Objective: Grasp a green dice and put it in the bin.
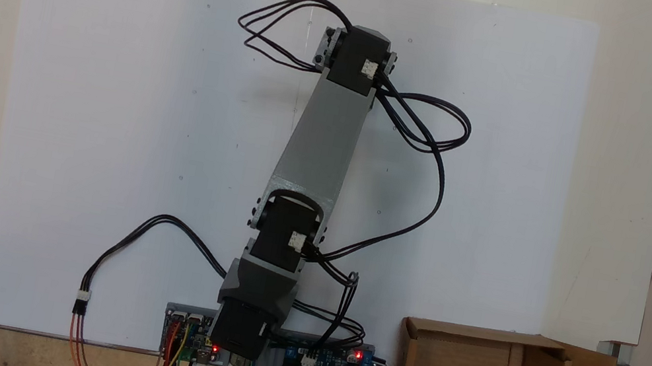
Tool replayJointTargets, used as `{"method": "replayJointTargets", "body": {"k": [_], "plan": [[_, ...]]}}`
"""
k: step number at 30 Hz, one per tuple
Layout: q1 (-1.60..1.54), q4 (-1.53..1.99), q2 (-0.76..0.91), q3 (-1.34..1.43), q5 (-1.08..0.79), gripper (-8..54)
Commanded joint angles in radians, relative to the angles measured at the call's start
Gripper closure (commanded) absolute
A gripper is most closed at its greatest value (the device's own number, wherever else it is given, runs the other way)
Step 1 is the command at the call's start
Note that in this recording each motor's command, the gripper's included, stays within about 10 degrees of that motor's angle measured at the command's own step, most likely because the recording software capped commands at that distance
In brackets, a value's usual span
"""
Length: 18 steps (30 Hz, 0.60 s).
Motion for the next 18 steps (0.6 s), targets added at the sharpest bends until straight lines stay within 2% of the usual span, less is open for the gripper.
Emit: {"method": "replayJointTargets", "body": {"k": [1,18], "plan": [[-0.002,-0.008,0.000,-0.009,-0.006,2.4],[0.002,-0.008,-0.015,-0.003,-0.006,3.3]]}}
